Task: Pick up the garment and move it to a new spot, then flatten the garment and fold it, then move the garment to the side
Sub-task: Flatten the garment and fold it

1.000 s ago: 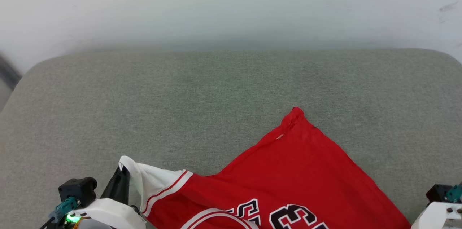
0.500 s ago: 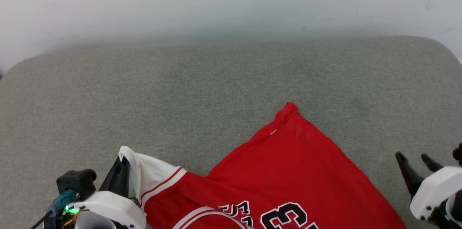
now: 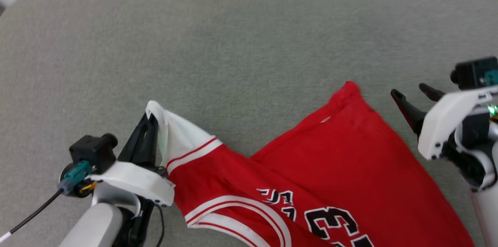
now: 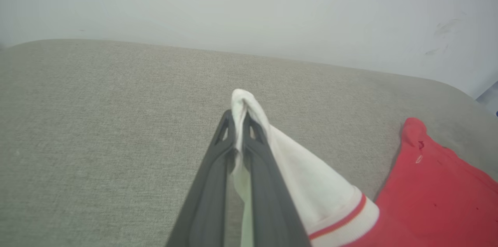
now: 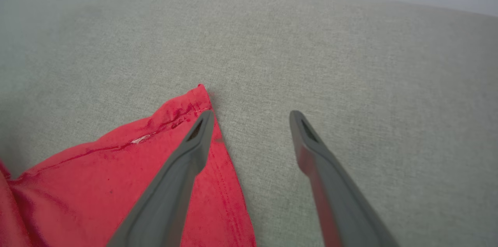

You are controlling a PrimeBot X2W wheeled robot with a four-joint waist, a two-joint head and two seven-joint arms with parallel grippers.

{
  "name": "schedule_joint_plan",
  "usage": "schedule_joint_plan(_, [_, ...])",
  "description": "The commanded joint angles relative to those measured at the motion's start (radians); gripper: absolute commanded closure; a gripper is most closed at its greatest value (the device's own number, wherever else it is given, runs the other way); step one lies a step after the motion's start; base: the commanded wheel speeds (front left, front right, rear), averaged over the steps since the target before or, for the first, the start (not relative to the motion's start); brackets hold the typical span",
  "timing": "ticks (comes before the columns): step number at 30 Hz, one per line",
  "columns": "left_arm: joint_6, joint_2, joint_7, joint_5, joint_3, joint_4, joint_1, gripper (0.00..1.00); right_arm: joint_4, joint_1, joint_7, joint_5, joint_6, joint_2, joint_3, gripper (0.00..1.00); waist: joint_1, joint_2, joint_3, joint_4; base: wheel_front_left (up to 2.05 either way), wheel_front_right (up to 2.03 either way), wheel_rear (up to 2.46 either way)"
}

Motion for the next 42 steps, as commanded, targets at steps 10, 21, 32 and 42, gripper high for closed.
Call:
schedule_joint_plan(10, [-0.04, -0.051, -0.032, 0.021, -0.038, 0.029, -0.107, 1.0, 0.063, -0.209, 0.421, 0.09, -0.001, -0.064, 0.158, 0.0, -0.0002, 0.0, 0.153, 0.123, 0.0, 0.0, 0.0])
schedule_joint_plan(21, [-0.071, -0.08, -0.058, 0.008, -0.05, 0.099, -0.134, 1.0, 0.227, -0.166, 0.545, 0.153, -0.001, -0.051, 0.247, 1.0, -0.0002, 0.0, 0.168, 0.144, 0.0, 0.0, 0.0])
schedule_joint_plan(32, [-0.07, -0.036, -0.053, 0.0, -0.025, 0.136, -0.126, 1.0, 0.197, -0.239, 0.336, 0.15, -0.001, -0.062, 0.231, 1.0, -0.0002, 0.0, 0.037, 0.101, 0.0, 0.0, 0.0])
schedule_joint_plan(42, [-0.078, 0.016, 0.03, -0.058, 0.05, 0.203, -0.266, 1.0, 0.315, -0.296, 0.197, 0.077, -0.001, -0.022, 0.176, 1.0, -0.0002, 0.0, -0.123, 0.018, 0.0, 0.0, 0.0])
